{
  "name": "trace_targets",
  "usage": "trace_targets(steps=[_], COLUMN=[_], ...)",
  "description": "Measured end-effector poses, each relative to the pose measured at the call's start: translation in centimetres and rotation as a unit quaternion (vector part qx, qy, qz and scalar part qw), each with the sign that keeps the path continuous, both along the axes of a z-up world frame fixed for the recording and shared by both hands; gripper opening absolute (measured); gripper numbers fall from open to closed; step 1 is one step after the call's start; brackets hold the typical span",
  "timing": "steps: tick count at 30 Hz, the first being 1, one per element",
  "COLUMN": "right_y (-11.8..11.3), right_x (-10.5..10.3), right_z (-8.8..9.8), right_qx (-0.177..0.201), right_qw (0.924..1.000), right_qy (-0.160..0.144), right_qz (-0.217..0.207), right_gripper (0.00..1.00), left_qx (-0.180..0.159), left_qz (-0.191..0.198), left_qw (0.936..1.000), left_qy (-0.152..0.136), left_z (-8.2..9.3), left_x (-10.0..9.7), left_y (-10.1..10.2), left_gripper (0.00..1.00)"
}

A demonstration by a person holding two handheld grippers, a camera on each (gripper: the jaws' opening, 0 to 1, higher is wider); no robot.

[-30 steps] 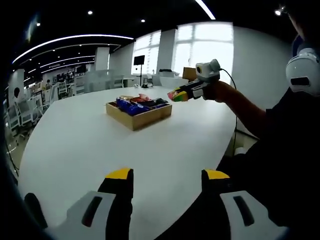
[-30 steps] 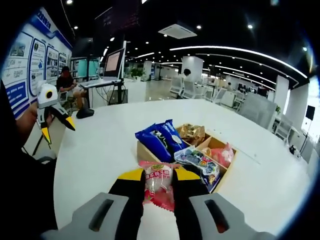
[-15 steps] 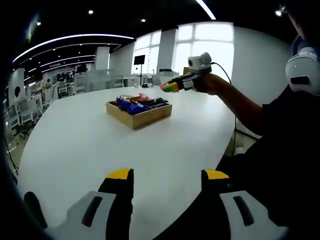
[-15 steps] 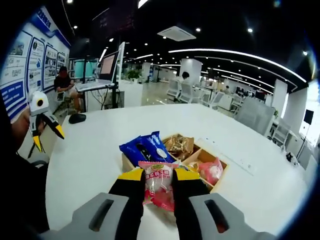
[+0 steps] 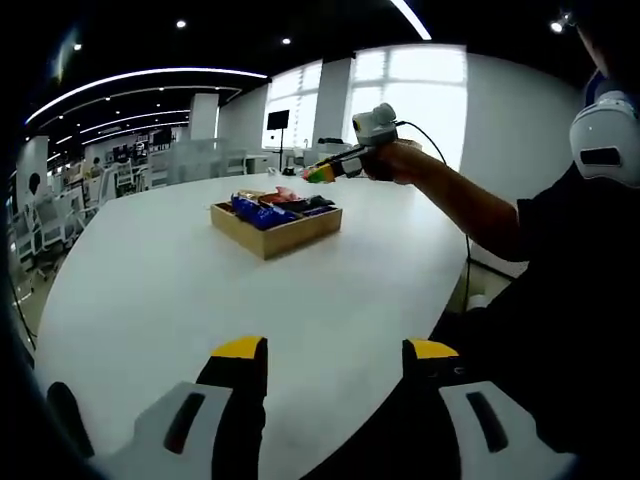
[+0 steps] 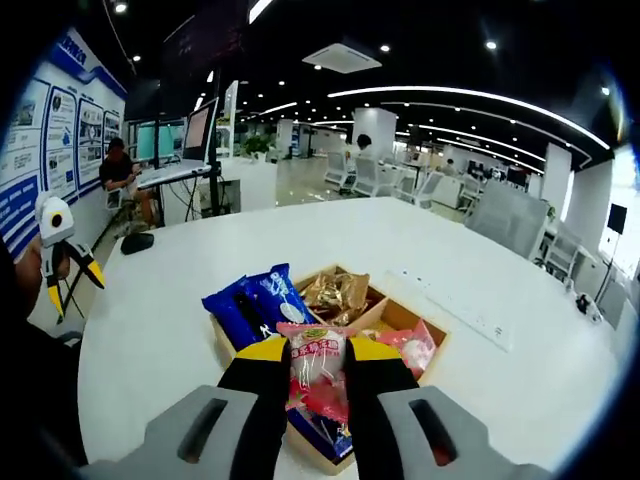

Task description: Pick up the scattered marshmallows, QQ candies, Oreo cookies, and mixed nuts on the table and sort them into separate containers

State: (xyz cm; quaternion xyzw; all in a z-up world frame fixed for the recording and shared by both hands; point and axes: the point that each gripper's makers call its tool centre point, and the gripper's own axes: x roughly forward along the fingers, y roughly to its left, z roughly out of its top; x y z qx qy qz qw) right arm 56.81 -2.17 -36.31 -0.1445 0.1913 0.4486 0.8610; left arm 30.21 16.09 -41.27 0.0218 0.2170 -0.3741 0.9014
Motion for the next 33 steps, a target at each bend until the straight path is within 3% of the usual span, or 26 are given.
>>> trace_targets(steps=[10, 24, 33], right_y=[0.2, 0.2, 1.1], right_x=[1.8, 4.6, 5.1], right_z=[1.4, 0.1, 0.1], right_qx=[-0.002, -0.007, -0.025], right_qw=[1.0000, 0.9995, 0.9991], right_qy=[-0.007, 0.006, 0.010], right_qz=[-0.006, -0.030, -0.033], right_gripper=[0.18, 0.18, 0.18], left_qx=[-0.001, -0.008, -0.011], left_qz=[-0.002, -0.002, -0.002], left_qw=[1.0000, 1.0000, 0.9999], left_qy=[0.002, 0.006, 0.012], left_z=[-0.2, -0.4, -0.8], left_x=[-0.2, -0.6, -0.6], left_y=[-0.3, -0.1, -0.1], left_gripper=[0.59, 0.58, 0.57])
